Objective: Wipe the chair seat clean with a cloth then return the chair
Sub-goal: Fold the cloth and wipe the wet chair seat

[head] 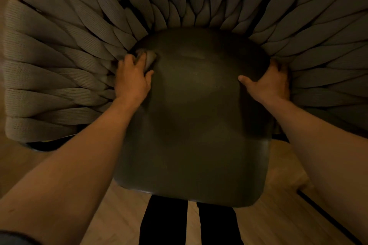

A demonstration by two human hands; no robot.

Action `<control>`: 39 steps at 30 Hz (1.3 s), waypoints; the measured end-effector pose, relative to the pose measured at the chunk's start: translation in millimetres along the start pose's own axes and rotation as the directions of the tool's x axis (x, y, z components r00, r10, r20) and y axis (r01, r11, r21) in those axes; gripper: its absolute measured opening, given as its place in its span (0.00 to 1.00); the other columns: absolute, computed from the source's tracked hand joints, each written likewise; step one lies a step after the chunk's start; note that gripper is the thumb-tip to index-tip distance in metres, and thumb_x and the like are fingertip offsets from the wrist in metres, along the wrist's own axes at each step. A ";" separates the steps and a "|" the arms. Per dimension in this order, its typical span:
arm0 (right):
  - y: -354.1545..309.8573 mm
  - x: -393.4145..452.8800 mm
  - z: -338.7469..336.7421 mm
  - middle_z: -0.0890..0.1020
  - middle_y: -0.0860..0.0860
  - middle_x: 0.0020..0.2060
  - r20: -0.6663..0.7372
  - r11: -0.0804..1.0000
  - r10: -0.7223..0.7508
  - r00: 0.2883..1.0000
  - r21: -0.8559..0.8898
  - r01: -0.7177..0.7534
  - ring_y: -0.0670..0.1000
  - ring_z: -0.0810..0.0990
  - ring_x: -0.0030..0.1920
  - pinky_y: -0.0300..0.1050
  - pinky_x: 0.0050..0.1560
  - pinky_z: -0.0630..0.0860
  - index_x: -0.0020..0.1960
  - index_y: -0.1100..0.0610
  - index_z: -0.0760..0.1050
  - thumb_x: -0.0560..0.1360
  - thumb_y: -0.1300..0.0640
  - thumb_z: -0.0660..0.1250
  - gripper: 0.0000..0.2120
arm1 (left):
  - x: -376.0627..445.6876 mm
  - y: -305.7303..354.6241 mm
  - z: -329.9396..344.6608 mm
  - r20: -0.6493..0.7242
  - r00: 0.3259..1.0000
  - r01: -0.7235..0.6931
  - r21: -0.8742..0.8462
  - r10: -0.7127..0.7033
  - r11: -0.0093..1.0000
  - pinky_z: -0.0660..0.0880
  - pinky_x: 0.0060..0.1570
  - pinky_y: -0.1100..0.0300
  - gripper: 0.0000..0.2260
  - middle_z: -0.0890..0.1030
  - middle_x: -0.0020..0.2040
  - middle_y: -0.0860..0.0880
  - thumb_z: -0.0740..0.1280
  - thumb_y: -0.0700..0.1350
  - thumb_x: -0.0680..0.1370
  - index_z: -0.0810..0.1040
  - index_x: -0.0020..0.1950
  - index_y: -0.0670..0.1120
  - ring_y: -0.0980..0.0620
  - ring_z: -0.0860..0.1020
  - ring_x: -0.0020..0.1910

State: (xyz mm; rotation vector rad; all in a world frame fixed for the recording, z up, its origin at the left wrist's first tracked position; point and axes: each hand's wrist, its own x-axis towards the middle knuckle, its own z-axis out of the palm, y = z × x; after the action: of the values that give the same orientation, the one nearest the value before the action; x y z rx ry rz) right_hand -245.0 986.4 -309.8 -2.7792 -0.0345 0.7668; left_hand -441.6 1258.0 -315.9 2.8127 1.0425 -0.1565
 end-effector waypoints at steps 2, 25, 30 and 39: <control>1.4 -0.9 -1.2 0.62 0.60 0.77 0.006 0.999 0.030 1.000 0.034 -0.030 0.63 0.63 0.77 0.61 0.72 0.69 0.81 0.54 0.58 0.73 0.37 0.74 0.46 | 2.3 -0.4 0.9 -0.016 0.998 0.063 -0.160 -0.067 0.985 0.71 0.54 0.52 0.21 0.72 0.58 0.39 0.63 0.44 0.79 0.71 0.72 0.46 0.39 0.72 0.55; 31.2 -4.3 -20.7 0.77 0.53 0.69 0.133 0.925 0.059 0.989 0.365 -0.104 0.57 0.76 0.68 0.43 0.60 0.71 0.75 0.54 0.70 0.77 0.51 0.71 0.28 | 8.8 139.5 24.7 0.173 0.984 0.029 -0.399 0.044 0.917 0.71 0.61 0.53 0.19 0.72 0.66 0.41 0.59 0.41 0.80 0.73 0.71 0.49 0.37 0.74 0.60; 37.4 -3.5 -19.1 0.80 0.53 0.66 0.158 0.926 0.022 0.987 0.369 -0.079 0.57 0.78 0.66 0.41 0.59 0.72 0.73 0.55 0.73 0.75 0.57 0.72 0.26 | -2.2 205.1 38.2 0.242 0.950 -0.062 -0.469 0.195 0.881 0.69 0.60 0.54 0.20 0.70 0.68 0.42 0.57 0.43 0.81 0.70 0.73 0.51 0.39 0.72 0.63; 38.3 -2.1 -20.1 0.81 0.58 0.61 0.154 0.954 -0.040 0.987 0.300 -0.008 0.60 0.78 0.62 0.40 0.55 0.69 0.67 0.56 0.77 0.75 0.66 0.64 0.21 | -13.4 247.0 35.0 0.207 0.834 -0.482 -0.176 0.511 0.858 0.64 0.54 0.51 0.22 0.66 0.68 0.46 0.59 0.51 0.80 0.64 0.75 0.58 0.41 0.66 0.61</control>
State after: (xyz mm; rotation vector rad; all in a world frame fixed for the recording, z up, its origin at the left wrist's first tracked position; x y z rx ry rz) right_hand -238.3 944.4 -301.8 -2.4252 0.0271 0.9052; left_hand -291.9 1058.2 -325.5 2.7527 0.2347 -0.3616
